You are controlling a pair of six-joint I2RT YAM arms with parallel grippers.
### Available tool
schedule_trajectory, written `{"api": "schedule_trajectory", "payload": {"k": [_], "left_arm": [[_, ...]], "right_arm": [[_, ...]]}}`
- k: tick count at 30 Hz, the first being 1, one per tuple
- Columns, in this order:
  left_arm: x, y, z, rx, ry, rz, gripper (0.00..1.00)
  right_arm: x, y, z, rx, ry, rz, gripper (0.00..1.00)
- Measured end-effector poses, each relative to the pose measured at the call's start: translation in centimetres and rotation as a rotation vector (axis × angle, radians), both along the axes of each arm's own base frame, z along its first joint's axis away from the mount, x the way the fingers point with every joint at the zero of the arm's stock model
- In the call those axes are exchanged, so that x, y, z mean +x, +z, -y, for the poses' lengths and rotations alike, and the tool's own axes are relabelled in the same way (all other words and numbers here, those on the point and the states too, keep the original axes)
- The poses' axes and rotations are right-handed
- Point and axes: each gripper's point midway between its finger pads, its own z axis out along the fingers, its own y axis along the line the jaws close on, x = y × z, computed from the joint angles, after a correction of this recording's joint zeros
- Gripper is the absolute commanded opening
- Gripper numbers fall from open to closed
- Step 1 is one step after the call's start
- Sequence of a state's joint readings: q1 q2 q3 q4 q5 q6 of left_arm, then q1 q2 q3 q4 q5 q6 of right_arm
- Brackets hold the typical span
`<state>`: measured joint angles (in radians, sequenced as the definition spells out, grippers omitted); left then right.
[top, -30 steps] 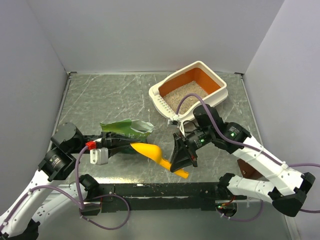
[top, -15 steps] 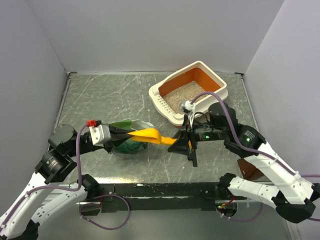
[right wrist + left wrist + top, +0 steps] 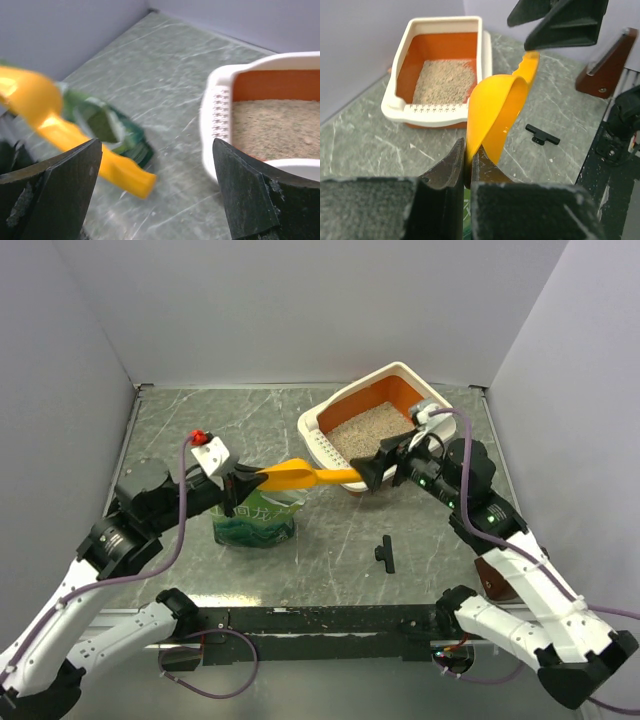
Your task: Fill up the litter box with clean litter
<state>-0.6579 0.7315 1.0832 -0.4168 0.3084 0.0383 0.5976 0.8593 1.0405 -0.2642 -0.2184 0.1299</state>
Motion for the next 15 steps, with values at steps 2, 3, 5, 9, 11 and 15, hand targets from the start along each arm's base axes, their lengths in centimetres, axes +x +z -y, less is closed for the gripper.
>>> {"api": "schedule_trajectory", "payload": {"k": [2, 3, 5, 9, 11, 15], "left_arm": [[0.7, -0.4, 0.0, 0.000, 0.029, -0.024, 0.01], [1.1, -0.6, 0.0, -0.002, 0.043, -0.034, 0.01], [1.8, -1.1, -0.2, -0.002, 0.071, -0.056, 0.01], [3.9, -1.4, -1.4, -0.032, 0.124, -0.103, 0.01], [5.3, -1.4, -2.2, -0.065, 0.147, -0.126, 0.01], [6.9, -2.1, -2.5, -0.129, 0.129, -0.199, 0.01]], "right_arm": [[1.9, -0.3, 1.0, 0.033, -0.053, -0.002, 0.98], [2.5, -0.4, 1.3, 0.049, -0.065, -0.003, 0.99], [4.0, -0.3, 1.8, 0.096, -0.073, -0.005, 0.99], [5.6, 0.4, 2.0, 0.217, 0.013, -0.001, 0.98], [5.9, 0.5, 2.2, 0.276, 0.071, -0.002, 0.97], [6.7, -0.3, 3.0, 0.380, 0.178, -0.045, 0.95]]}}
